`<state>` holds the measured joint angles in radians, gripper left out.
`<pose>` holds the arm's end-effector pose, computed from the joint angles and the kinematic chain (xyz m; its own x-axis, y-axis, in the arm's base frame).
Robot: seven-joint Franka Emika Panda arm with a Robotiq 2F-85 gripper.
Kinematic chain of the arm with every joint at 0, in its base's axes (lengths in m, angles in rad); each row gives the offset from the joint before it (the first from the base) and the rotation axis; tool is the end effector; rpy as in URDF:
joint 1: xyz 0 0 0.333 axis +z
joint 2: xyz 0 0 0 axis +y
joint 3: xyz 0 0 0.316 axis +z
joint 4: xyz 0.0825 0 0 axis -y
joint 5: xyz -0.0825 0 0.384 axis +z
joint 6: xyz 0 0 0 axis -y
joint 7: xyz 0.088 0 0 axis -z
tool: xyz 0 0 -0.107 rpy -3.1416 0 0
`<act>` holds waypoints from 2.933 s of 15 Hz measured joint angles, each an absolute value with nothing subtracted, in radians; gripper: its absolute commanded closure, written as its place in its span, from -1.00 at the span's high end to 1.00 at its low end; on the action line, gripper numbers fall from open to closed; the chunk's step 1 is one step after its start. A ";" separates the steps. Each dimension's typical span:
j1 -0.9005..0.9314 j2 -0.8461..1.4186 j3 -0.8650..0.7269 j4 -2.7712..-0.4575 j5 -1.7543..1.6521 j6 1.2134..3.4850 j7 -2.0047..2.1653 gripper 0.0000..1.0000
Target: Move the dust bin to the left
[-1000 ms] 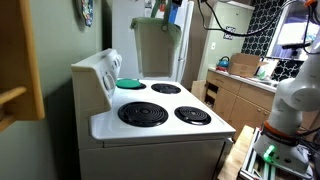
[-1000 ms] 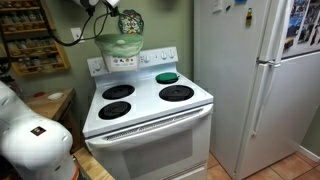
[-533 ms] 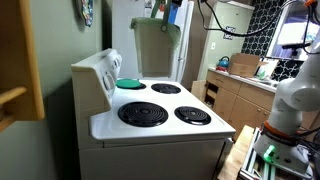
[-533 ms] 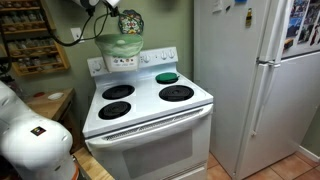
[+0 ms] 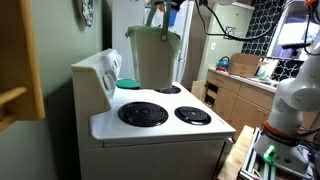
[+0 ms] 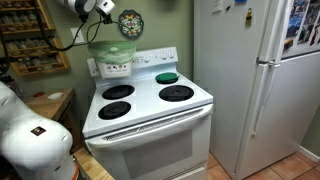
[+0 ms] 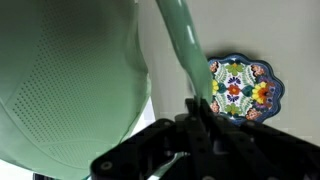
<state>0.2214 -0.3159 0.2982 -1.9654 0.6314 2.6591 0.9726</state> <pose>0.4387 0.2639 0.7164 0.6894 -0.7241 -0.0205 -0.3581 -0.3161 -0.8785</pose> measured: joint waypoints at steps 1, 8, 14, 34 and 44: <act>0.224 -0.326 0.309 -1.980 0.630 2.656 0.983 -0.97; 0.250 -0.440 0.348 -2.117 0.626 2.641 1.006 -0.97; 0.236 -0.551 0.353 -2.272 0.565 2.641 1.025 -0.97; 0.195 -0.842 0.281 -2.494 0.473 2.426 1.103 -0.97; 0.198 -0.890 0.245 -2.544 0.503 2.423 1.099 -0.94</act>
<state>0.1980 -0.8897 0.2453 -2.5444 0.5034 2.4235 1.0987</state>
